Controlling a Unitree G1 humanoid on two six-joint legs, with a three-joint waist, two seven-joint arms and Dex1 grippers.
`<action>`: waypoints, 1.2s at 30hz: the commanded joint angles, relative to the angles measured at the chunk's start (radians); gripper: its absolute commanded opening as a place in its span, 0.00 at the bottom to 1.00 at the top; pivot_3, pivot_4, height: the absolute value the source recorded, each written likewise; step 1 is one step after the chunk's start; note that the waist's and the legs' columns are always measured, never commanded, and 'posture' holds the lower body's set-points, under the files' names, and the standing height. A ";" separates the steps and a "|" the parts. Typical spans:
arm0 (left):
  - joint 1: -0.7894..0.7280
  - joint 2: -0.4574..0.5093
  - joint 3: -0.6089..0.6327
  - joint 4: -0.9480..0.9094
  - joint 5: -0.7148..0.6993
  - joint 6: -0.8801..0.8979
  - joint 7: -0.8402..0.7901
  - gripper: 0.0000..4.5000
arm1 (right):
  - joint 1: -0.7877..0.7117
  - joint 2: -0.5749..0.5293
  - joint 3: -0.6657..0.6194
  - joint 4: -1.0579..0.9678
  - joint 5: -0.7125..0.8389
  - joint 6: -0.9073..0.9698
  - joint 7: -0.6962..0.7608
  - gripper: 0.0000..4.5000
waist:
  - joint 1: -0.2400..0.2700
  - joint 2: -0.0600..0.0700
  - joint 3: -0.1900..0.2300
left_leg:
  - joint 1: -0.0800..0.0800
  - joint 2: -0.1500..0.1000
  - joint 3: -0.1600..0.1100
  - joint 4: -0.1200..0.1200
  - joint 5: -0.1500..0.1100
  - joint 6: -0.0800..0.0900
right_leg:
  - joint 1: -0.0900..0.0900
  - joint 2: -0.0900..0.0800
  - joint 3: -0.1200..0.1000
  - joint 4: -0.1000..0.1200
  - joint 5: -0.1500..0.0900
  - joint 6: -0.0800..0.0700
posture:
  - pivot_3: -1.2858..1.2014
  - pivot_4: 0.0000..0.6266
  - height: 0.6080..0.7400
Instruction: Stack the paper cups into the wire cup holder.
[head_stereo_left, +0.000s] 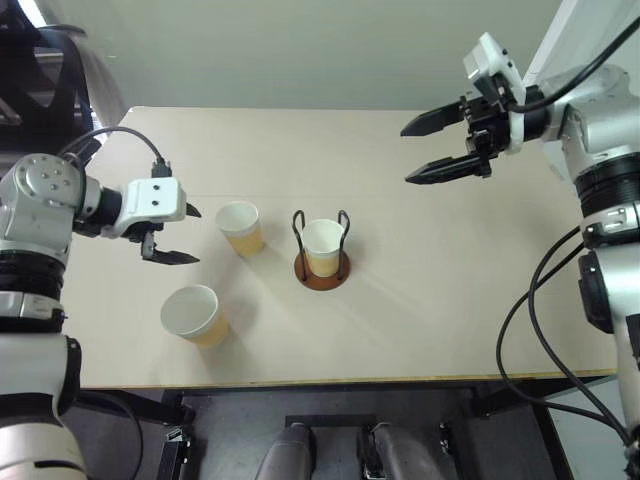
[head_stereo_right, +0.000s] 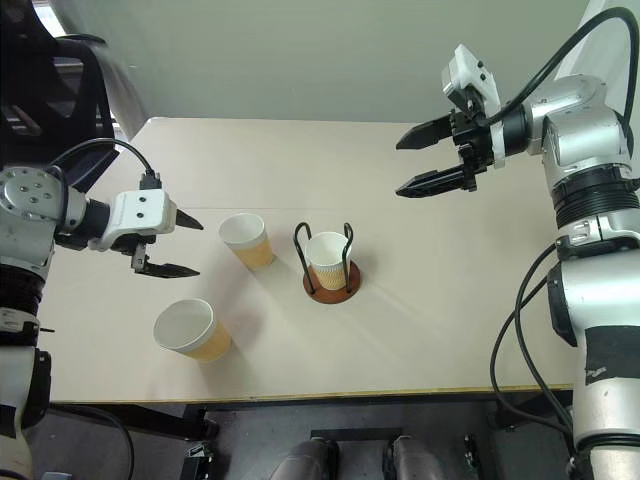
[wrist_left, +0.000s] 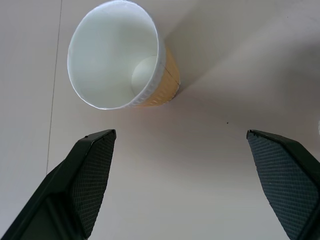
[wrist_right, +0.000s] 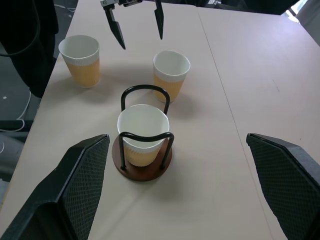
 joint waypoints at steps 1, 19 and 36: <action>-0.036 0.002 -0.001 0.015 0.019 -0.038 0.015 1.00 | -0.047 -0.010 -0.013 -0.006 0.023 -0.001 0.004 0.99 | 0.000 0.000 0.000 | 0.000 0.000 0.000 0.000 0.000 0.000 | 0.000 0.000 0.000 0.000 0.000 0.000 | 0.52 0.24 1.00; -0.137 -0.075 -0.038 0.132 0.097 -0.190 0.106 1.00 | -0.062 -0.013 -0.022 0.027 0.005 -0.013 0.004 0.99 | 0.003 0.000 0.000 | -0.001 0.000 0.000 0.001 0.000 0.001 | 0.000 0.000 0.000 0.000 0.001 0.002 | 0.52 0.24 1.00; -0.211 -0.192 -0.122 0.314 0.211 -0.338 0.245 0.96 | -0.053 -0.011 -0.029 0.008 -0.001 -0.024 0.004 1.00 | 0.005 0.000 0.000 | -0.004 0.000 0.000 0.007 0.000 0.003 | 0.000 0.000 0.000 0.000 0.003 0.006 | 0.52 0.24 1.00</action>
